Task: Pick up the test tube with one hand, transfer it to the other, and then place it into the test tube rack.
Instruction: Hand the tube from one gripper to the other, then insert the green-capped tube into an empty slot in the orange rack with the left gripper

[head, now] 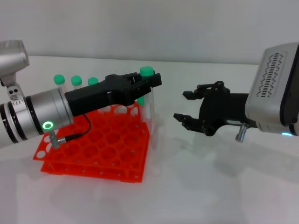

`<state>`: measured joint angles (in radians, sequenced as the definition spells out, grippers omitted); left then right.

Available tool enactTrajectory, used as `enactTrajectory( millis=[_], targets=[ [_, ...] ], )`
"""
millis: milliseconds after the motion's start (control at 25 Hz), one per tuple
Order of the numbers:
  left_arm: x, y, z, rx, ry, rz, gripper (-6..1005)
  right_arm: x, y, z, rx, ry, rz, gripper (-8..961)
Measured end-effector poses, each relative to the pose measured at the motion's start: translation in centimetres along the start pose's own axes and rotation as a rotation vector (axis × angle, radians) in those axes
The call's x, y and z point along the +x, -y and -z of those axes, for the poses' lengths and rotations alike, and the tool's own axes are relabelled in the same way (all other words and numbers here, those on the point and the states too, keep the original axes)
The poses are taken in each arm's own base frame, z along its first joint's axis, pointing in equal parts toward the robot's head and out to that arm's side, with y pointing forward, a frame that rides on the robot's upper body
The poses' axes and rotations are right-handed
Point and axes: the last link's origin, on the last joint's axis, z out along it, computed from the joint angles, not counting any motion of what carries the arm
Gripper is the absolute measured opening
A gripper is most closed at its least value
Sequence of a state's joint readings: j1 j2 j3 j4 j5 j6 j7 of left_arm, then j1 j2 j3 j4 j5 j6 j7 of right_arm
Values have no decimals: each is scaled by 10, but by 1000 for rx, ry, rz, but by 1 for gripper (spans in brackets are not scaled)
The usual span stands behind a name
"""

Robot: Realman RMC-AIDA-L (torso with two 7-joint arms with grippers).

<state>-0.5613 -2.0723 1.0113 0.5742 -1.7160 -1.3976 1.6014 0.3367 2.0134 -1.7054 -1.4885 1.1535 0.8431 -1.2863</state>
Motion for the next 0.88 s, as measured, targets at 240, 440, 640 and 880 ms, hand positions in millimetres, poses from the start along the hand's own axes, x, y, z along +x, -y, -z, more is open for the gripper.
enactTrajectory(
  millis=[240,440,640,880],
  targets=[
    [10,-2,-1,-16,18,-2,215,12,8,2,53,-14,-33,629],
    [30,-6,-2,-15,88,-24,215,25,12,5,90,-34,-66,788],
    [55,-7,4,79,250,-81,215,33,12,9,101,-47,-85,829],
    [72,-10,12,179,341,-236,215,39,9,12,102,-56,-103,870]
  ],
)
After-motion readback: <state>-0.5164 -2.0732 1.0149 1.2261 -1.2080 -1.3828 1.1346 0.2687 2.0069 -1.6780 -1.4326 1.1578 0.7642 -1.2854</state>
